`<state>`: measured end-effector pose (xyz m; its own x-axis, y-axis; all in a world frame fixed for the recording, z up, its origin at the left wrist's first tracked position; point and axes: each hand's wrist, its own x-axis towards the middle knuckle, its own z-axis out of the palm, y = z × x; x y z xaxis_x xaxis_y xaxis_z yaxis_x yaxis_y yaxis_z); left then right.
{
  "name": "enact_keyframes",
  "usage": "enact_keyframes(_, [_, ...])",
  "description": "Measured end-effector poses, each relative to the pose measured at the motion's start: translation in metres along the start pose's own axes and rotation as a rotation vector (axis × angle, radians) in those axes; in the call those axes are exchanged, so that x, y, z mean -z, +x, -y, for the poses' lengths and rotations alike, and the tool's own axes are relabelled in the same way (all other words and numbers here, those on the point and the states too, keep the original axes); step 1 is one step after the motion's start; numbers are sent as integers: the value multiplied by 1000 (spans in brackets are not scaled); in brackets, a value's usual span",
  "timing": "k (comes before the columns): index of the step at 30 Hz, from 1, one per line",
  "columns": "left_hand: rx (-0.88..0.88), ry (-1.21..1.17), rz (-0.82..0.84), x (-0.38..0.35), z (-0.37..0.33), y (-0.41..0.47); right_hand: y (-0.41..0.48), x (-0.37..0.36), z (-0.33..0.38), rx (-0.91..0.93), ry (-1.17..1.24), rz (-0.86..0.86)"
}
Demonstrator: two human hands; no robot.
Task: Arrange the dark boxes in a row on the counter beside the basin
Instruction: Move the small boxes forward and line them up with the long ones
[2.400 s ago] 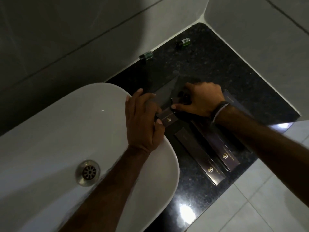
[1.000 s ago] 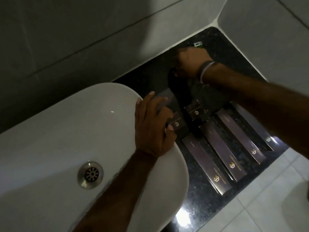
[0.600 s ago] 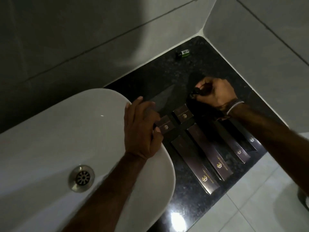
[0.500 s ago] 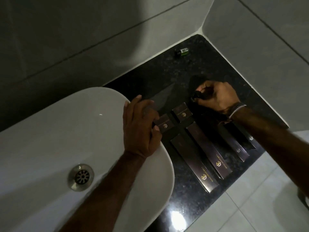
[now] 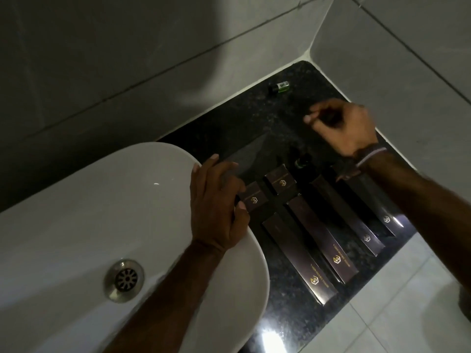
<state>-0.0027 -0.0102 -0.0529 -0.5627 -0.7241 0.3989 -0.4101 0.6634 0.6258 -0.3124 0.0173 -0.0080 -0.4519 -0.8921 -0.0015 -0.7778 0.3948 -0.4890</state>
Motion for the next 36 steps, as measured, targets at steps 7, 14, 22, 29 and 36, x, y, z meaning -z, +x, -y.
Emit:
enact_keyframes(7, [9, -28, 10, 0, 0, 0, 103, -39, 32, 154, -550, 220])
enact_keyframes(14, [-7, -19, -2, -2, 3, 0, 125, -44, 48, 228, -880, 209])
enact_keyframes(22, [-3, -18, 3, -5, 6, -3, 47, 0, -2, -84, -369, 234])
enact_keyframes(29, [4, -8, 15, -1, 3, -1, -20, 5, -30, -124, -327, 181])
enact_keyframes(36, [-11, 34, 29, 1, 2, 0, -27, 3, -30, -88, -446, 238])
